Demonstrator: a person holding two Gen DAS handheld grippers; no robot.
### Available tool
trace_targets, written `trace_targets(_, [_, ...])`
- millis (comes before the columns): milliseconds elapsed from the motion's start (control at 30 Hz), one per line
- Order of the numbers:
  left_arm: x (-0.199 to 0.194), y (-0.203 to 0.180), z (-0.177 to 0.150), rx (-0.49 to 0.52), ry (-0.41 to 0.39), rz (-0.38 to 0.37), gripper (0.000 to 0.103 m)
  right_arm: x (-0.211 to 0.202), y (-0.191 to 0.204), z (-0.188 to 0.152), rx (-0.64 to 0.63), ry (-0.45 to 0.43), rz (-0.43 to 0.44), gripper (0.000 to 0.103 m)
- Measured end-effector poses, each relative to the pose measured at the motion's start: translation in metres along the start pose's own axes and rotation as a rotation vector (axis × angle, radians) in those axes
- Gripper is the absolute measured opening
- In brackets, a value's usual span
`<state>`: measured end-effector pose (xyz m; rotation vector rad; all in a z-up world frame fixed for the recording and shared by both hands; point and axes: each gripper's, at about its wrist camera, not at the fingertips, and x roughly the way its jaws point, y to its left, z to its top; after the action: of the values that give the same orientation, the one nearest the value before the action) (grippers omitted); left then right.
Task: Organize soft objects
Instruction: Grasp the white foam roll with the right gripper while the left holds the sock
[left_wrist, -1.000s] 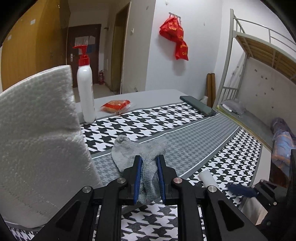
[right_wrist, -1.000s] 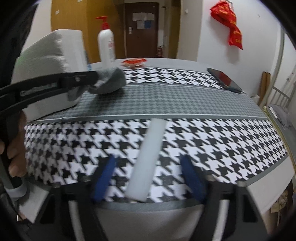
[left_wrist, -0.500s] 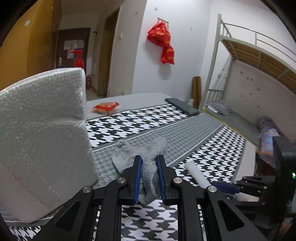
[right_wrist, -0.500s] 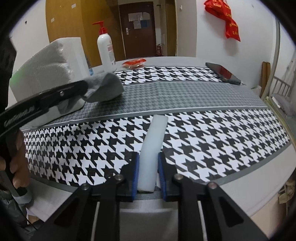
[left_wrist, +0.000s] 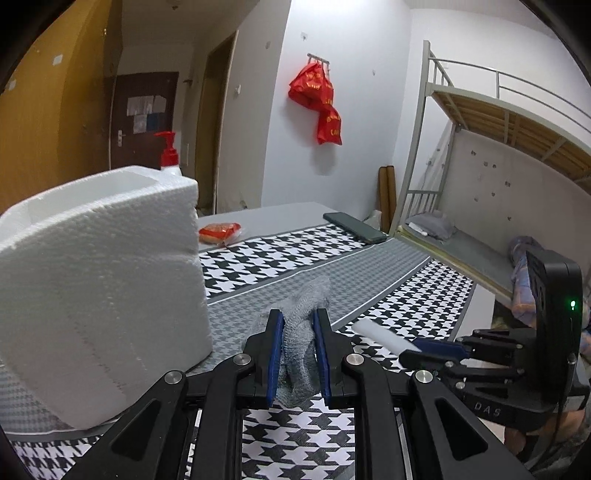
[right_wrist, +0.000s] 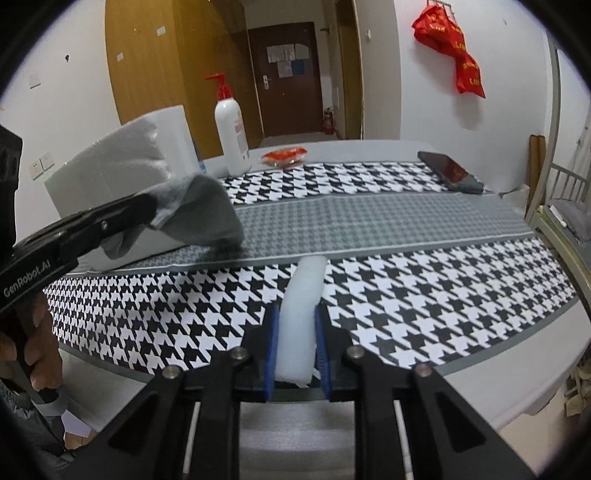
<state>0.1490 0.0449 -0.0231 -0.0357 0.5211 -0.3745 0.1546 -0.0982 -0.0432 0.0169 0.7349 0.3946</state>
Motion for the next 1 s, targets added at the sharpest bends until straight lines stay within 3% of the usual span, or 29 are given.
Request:
trace_targets(567, [-0.026, -0.013, 0.010, 0.049, -0.069, 0.055, 0.017, -0.029, 0.001, 0.018, -0.025, -0.106, 0.045, 0.023])
trace_targets(633, [-0.021, -0.013, 0.007, 0.076, -0.035, 0.053, 0.017, -0.029, 0.000, 0.017, -0.025, -0.104, 0.049, 0.023])
trace_targets(833, [0.001, -0.001, -0.014, 0.030, 0.074, 0.081, 0.020, -0.025, -0.002, 0.013, -0.016, -0.096, 0.064, 0.023])
trace_targets(967, [0.006, 0.008, -0.023, -0.011, 0.115, 0.108, 0.069, -0.021, -0.003, 0.010, -0.015, -0.084, 0.076, 0.023])
trace_targets(1000, [0.007, 0.008, -0.025, -0.015, 0.122, 0.107, 0.073, -0.020, -0.003, 0.010, -0.013, -0.082, 0.079, 0.023])
